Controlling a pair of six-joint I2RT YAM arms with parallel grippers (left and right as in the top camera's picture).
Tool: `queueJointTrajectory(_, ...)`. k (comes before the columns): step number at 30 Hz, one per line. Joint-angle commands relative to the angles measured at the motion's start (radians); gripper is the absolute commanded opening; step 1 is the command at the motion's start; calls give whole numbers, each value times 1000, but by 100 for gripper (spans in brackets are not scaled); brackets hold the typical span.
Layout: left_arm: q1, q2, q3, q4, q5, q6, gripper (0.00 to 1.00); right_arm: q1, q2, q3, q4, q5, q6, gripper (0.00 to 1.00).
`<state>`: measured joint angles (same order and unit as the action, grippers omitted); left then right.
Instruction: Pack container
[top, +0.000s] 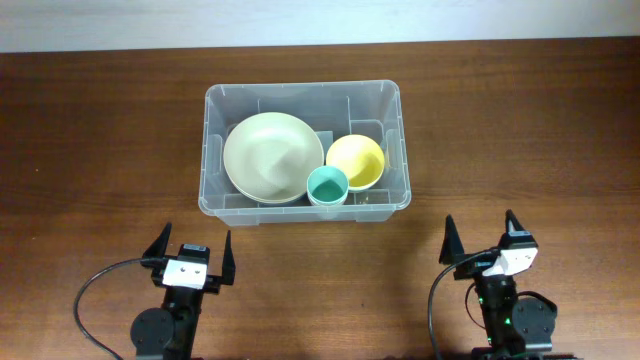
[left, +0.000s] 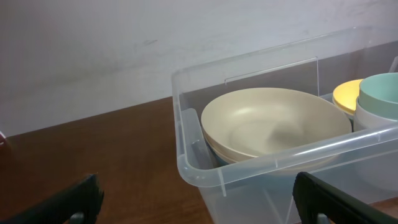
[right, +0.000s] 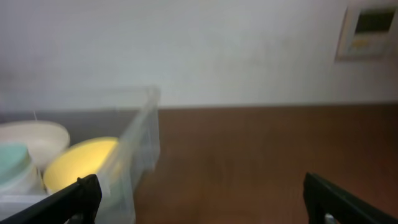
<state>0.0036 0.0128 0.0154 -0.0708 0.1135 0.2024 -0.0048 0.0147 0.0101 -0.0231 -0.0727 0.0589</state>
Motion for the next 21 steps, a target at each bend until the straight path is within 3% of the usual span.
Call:
queueJointTrajectory(1, 6, -8, -6, 0, 6, 16, 100, 10, -11, -5, -43, -2, -4, 99)
queueJointTrajectory(9, 6, -8, -6, 0, 6, 16, 100, 10, -11, -5, -49, -6, -159, 99)
queueJointTrajectory(21, 6, -8, -6, 0, 6, 16, 100, 10, -11, -5, -49, -6, -156, 99)
